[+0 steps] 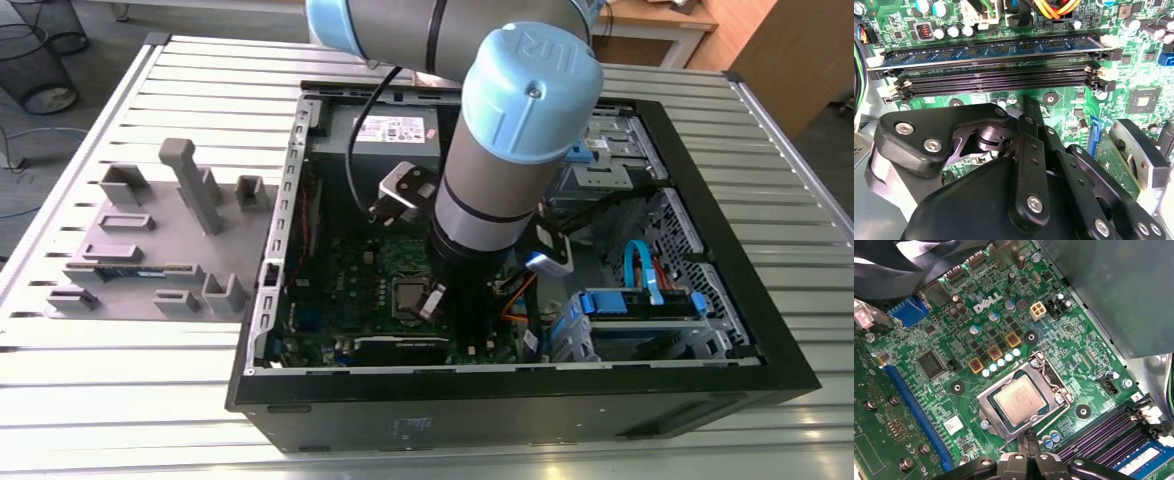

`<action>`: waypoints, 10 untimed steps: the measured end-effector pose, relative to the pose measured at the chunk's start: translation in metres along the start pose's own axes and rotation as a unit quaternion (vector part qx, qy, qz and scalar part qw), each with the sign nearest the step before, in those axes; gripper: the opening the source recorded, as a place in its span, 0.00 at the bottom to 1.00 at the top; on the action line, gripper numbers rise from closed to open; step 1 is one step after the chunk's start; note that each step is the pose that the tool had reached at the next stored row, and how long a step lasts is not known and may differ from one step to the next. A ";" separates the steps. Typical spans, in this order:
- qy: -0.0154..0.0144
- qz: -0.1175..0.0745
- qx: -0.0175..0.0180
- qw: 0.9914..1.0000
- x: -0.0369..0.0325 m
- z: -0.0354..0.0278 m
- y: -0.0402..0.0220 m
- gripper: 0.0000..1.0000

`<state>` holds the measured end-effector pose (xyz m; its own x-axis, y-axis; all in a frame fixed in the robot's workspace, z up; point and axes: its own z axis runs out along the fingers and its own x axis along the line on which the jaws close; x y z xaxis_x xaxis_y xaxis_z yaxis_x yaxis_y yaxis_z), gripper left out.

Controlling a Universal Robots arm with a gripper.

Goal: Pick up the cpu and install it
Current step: 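Install the first cpu locking lever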

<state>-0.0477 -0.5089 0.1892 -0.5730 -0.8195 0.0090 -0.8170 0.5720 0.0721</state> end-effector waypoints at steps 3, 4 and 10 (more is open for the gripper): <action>0.000 0.000 0.000 1.000 0.0002 -0.0011 0.0000 0.11; 0.000 0.000 0.000 1.000 0.0003 -0.0020 0.0001 0.11; 0.000 -0.001 0.000 1.000 0.0010 -0.0036 -0.0004 0.11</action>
<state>-0.0477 -0.5101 0.1927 -0.5720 -0.8202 0.0084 -0.8178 0.5710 0.0723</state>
